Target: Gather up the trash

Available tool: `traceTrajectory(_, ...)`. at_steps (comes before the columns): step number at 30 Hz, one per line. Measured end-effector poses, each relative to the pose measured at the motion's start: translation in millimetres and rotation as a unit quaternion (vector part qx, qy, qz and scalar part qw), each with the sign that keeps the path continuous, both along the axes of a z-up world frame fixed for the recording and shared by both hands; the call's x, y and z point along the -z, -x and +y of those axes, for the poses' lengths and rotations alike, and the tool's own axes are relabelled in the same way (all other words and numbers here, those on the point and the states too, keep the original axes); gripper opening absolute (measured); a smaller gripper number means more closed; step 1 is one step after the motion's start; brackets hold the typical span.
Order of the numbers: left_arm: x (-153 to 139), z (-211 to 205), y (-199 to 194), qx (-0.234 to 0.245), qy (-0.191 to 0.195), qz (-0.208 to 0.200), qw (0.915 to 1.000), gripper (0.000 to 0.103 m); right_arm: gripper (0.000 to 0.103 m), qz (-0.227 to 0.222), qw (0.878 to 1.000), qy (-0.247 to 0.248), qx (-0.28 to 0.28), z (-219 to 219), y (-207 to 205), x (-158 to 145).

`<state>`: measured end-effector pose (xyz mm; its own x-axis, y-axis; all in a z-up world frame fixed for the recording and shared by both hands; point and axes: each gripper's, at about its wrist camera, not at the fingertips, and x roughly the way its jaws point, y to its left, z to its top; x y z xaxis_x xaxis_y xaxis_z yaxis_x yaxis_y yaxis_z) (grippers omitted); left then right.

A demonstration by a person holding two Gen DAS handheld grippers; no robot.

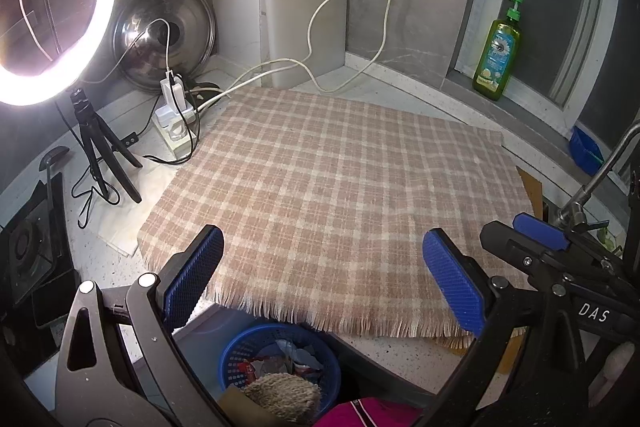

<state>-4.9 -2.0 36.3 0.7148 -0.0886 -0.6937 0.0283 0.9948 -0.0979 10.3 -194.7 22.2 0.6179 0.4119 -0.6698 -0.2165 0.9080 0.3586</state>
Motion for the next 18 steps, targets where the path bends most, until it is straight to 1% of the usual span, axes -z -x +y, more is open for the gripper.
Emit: traceTrajectory(18,0.7,-0.1,-1.9,0.000,-0.002,0.001,1.0000,0.101,0.079,0.010,1.000,-0.004,-0.007,2.5,-7.5,4.4)
